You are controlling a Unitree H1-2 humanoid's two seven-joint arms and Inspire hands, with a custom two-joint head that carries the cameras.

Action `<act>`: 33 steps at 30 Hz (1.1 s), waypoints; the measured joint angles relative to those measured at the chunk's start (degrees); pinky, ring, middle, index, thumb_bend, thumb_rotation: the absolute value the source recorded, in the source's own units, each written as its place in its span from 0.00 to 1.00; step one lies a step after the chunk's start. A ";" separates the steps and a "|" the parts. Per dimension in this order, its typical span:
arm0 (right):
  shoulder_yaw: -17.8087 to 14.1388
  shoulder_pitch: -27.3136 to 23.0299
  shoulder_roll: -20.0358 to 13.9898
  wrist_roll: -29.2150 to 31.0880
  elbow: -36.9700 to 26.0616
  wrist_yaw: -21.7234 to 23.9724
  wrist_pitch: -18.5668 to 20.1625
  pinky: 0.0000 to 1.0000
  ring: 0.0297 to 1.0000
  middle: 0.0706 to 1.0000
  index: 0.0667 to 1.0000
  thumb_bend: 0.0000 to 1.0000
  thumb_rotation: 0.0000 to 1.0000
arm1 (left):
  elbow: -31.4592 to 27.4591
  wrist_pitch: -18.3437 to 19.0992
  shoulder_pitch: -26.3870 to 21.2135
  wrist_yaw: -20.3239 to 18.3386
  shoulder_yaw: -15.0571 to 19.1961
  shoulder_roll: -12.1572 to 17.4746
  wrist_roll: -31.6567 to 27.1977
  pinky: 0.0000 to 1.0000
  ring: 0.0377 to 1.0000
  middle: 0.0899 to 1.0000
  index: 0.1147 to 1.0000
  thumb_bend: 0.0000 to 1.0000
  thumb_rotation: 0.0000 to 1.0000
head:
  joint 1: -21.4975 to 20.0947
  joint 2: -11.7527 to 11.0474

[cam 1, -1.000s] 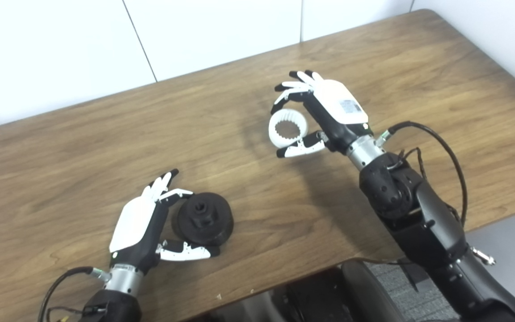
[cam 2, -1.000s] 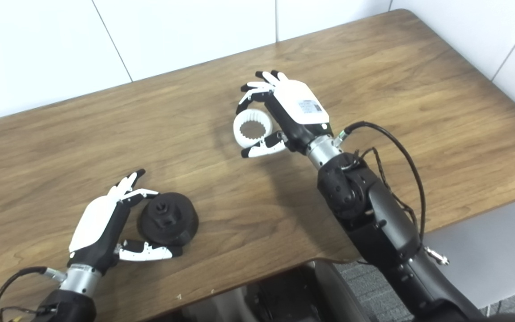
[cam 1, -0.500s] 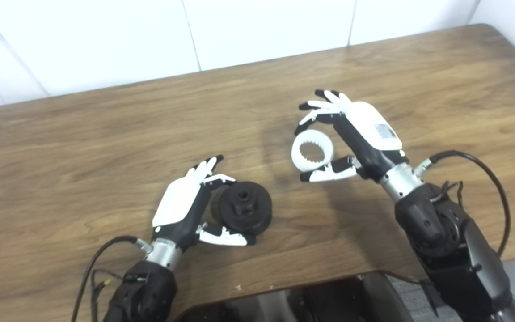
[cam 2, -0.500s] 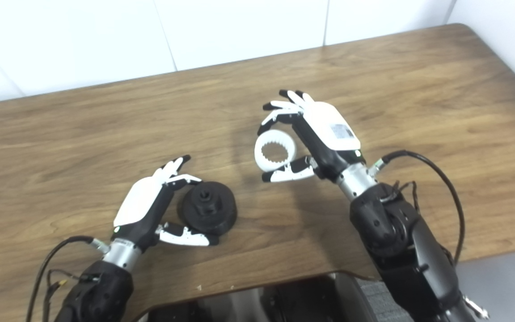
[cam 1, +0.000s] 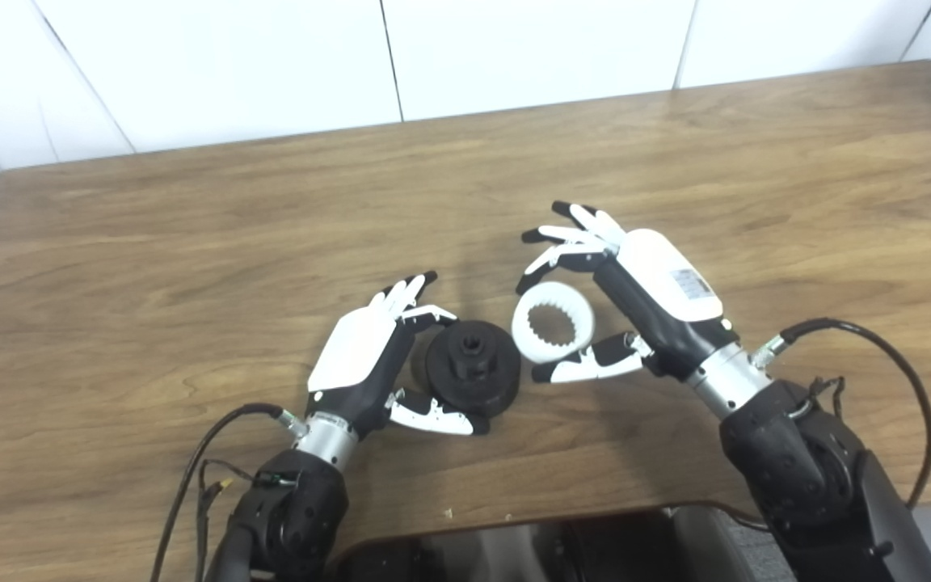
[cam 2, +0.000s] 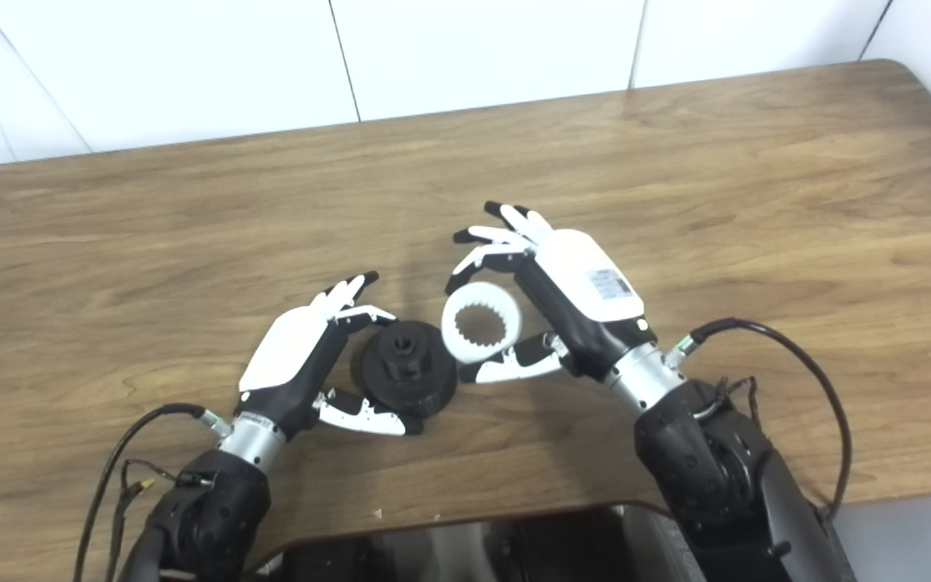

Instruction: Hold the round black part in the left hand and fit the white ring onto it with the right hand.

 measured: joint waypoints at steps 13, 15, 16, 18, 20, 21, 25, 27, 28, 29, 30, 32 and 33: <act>3.19 0.75 3.71 -1.29 -0.91 1.96 -1.49 1.00 0.96 0.83 0.45 0.52 0.15 | 0.00 0.70 -0.29 -0.07 -0.38 -0.22 -0.04 1.00 1.00 1.00 0.57 1.00 0.37 | 0.70 0.09; 3.32 0.75 4.14 -1.47 -0.91 1.95 -1.60 1.00 0.96 0.83 0.45 0.52 0.15 | 0.00 0.70 -0.30 -0.06 -0.49 -0.21 -0.02 1.00 1.00 1.00 0.57 1.00 0.37 | 0.70 0.09; 3.43 0.73 4.23 -1.56 -0.91 1.96 -1.63 1.00 0.96 0.83 0.45 0.52 0.15 | 0.00 0.70 -0.30 -0.06 -0.54 -0.21 -0.01 1.00 1.00 1.00 0.57 1.00 0.37 | 0.70 0.09; 3.59 0.72 4.32 -1.67 -0.91 1.98 -1.71 1.00 0.96 0.83 0.45 0.52 0.15 | 0.00 0.69 -0.29 -0.04 -0.56 -0.21 -0.01 1.00 1.00 1.00 0.57 1.00 0.37 | 0.97 0.18; 3.66 0.65 4.33 -1.83 -0.91 2.01 -1.72 1.00 0.96 0.83 0.45 0.52 0.15 | 0.00 0.69 -0.30 -0.03 -0.57 -0.21 -0.01 1.00 1.00 1.00 0.57 1.00 0.37 | 0.97 0.18; 3.73 0.48 4.35 -1.97 -0.90 2.10 -1.71 1.00 0.96 0.83 0.45 0.52 0.15 | 0.00 0.69 -0.30 -0.03 -0.59 -0.21 0.01 1.00 1.00 1.00 0.57 1.00 0.38 | 1.06 0.26; 3.99 -0.09 4.71 -2.23 -0.90 2.18 -1.71 1.00 0.96 0.83 0.45 0.52 0.15 | 0.00 0.69 -0.29 -0.03 -0.68 -0.20 0.02 1.00 1.00 1.00 0.57 1.00 0.37 | 0.88 0.35; 4.06 -0.12 4.92 -2.22 -0.88 2.18 -1.72 1.00 0.96 0.84 0.45 0.52 0.15 | 0.00 0.68 -0.29 -0.03 -0.69 -0.20 0.02 1.00 1.00 1.00 0.57 1.00 0.37 | 0.79 0.35; 4.08 -0.13 4.98 -2.24 -0.86 2.18 -1.72 1.00 0.96 0.84 0.45 0.52 0.15 | 0.00 0.68 -0.29 -0.03 -0.70 -0.19 0.02 1.00 1.00 1.00 0.57 1.00 0.37 | 0.79 0.35; 4.08 -0.13 5.00 -2.24 -0.85 2.18 -1.72 1.00 0.96 0.84 0.45 0.52 0.15 | 0.00 0.68 -0.29 -0.03 -0.70 -0.19 0.02 1.00 1.00 1.00 0.57 1.00 0.38 | 0.79 0.35; 4.08 -0.15 5.00 -2.26 -0.79 2.18 -1.72 1.00 0.96 0.84 0.45 0.52 0.15 | 0.00 0.68 -0.29 -0.02 -0.72 -0.19 0.02 1.00 1.00 1.00 0.56 1.00 0.39 | 0.88 0.44; 4.08 -0.32 5.05 -2.38 -0.43 2.18 -1.72 1.00 0.96 0.84 0.45 0.52 0.15 | 0.00 0.68 -0.29 -0.02 -0.75 -0.19 0.02 1.00 1.00 1.00 0.56 1.00 0.39 | 0.97 0.53; 4.07 -0.46 5.09 -2.44 -0.14 2.18 -1.73 1.00 0.96 0.84 0.45 0.52 0.15 | 0.00 0.68 -0.29 -0.02 -0.77 -0.19 0.02 1.00 1.00 1.00 0.56 1.00 0.39 | 0.97 0.53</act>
